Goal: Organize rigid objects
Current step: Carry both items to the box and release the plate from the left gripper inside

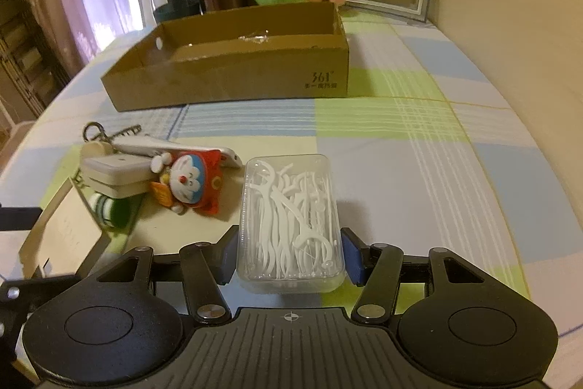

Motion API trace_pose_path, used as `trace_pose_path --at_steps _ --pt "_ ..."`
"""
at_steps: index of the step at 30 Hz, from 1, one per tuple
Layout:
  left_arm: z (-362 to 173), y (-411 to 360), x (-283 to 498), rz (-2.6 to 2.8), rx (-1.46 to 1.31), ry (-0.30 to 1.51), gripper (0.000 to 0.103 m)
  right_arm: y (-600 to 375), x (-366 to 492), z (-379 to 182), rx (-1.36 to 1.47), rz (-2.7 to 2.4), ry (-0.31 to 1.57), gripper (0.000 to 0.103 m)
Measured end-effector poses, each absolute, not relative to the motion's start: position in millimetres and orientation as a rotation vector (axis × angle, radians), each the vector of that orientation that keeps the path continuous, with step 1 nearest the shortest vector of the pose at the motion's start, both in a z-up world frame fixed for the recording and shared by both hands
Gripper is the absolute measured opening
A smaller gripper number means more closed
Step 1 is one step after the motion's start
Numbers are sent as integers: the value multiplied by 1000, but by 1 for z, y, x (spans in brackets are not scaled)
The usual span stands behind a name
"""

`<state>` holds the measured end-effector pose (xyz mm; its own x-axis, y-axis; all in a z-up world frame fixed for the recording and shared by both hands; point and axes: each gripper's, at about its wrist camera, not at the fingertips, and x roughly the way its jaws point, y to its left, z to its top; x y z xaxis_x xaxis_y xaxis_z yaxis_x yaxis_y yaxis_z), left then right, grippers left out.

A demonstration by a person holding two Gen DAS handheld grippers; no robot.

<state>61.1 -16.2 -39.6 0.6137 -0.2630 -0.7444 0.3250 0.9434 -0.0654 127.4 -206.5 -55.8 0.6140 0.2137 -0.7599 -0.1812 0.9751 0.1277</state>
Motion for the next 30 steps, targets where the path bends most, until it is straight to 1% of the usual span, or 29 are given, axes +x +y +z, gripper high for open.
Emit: trace_pose_path --at_steps 7,13,22,30 --pt "-16 -12 69 -284 76 807 84 -204 125 -29 66 251 846 54" --pt "7 -7 94 -237 75 766 84 -196 142 -7 50 282 812 54" --pt "34 4 158 -201 37 729 84 -185 201 14 -2 313 774 54" --pt "43 15 222 -188 15 722 84 -180 264 16 -22 314 772 54"
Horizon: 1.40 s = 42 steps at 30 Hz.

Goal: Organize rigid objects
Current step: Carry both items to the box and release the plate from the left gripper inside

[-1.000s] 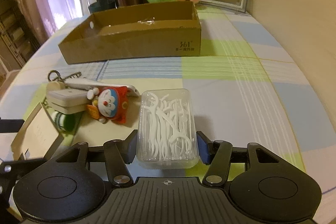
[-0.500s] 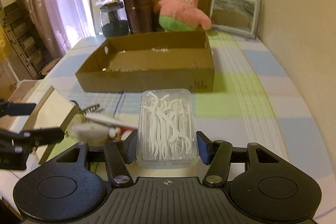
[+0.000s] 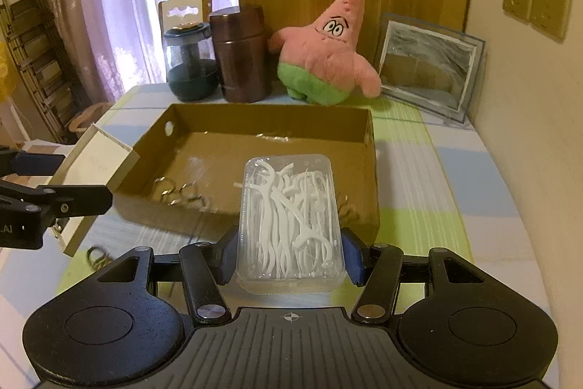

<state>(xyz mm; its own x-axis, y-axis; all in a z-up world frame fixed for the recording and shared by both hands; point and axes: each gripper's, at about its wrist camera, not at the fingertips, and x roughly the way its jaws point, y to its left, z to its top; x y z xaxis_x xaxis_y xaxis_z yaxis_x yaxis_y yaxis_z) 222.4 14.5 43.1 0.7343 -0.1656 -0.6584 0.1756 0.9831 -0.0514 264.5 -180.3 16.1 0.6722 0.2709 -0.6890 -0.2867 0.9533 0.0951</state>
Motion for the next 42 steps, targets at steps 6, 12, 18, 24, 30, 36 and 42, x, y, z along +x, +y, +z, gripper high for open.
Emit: trace_pose_path --at_steps 6,12,18,24,30,36,42 --pt "39 21 264 -164 1 733 84 -178 305 11 -22 305 791 54" --pt "30 22 296 -153 0 751 84 -175 337 0 -5 298 824 54" --pt "20 28 319 -144 -34 768 84 -172 357 -9 17 291 849 54" --pt "6 29 332 -142 -56 789 84 -170 366 -17 28 295 864 54" --pt "-6 24 344 -145 -89 801 84 -172 372 -25 35 280 874 54" --pt "-12 20 349 -140 -105 788 92 -177 372 -29 38 277 884 54" --pt "-9 28 341 -130 -108 774 92 -182 373 -32 49 267 885 54"
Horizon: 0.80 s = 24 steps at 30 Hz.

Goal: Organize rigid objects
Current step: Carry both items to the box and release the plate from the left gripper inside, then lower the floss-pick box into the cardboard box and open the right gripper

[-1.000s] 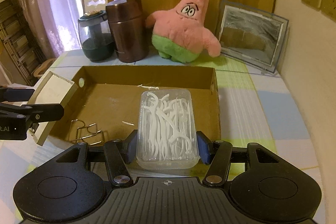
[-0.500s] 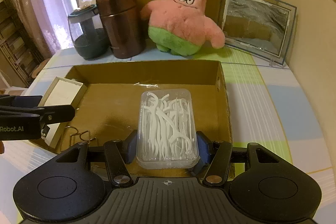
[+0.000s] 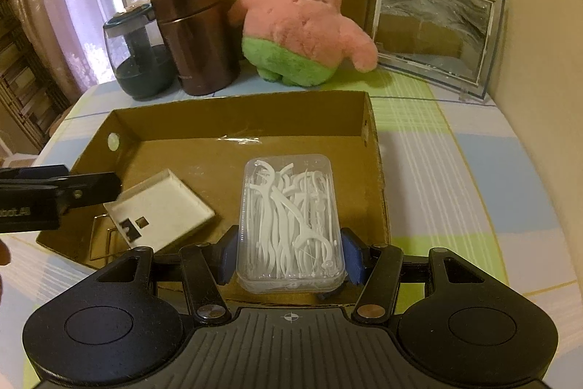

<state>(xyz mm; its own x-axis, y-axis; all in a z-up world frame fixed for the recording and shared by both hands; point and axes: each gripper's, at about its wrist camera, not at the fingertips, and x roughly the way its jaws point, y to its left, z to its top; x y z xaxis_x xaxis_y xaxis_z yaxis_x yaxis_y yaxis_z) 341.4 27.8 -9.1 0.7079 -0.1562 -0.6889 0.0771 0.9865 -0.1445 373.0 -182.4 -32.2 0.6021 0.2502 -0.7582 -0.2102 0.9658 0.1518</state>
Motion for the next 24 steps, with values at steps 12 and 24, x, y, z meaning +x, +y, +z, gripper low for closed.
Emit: trace_pose_path --at_steps 12,24 --pt "-4 32 332 -124 -92 757 92 -178 375 -30 55 279 878 54" --pt "3 37 314 -115 -92 739 92 -192 366 -5 123 275 758 77"
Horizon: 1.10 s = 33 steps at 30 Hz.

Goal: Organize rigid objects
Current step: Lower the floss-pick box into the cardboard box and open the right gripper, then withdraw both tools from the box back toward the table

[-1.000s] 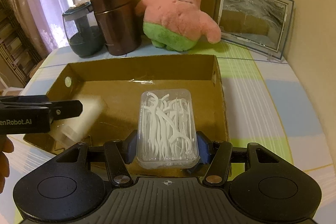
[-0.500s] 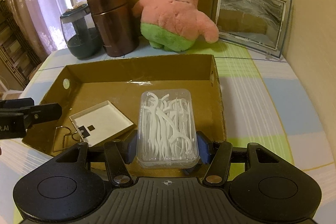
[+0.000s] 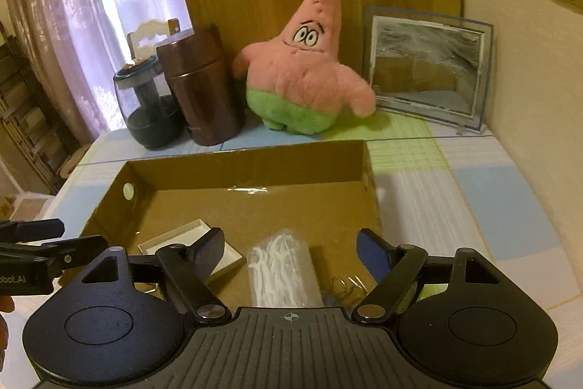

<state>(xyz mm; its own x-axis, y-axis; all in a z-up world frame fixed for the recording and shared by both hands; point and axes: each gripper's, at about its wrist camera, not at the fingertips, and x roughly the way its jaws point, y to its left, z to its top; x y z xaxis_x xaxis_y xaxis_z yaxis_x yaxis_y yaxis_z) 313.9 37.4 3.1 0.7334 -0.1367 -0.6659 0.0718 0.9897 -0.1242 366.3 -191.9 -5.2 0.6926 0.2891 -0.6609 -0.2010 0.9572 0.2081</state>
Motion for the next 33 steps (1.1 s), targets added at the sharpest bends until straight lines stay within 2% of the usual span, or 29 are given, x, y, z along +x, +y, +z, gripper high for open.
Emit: trace_pose_path --at_steps 20,33 --pt "39 35 192 -80 -57 676 92 -210 228 36 198 299 723 78" --pt "32 35 95 -44 -74 687 92 -205 127 24 232 306 759 79"
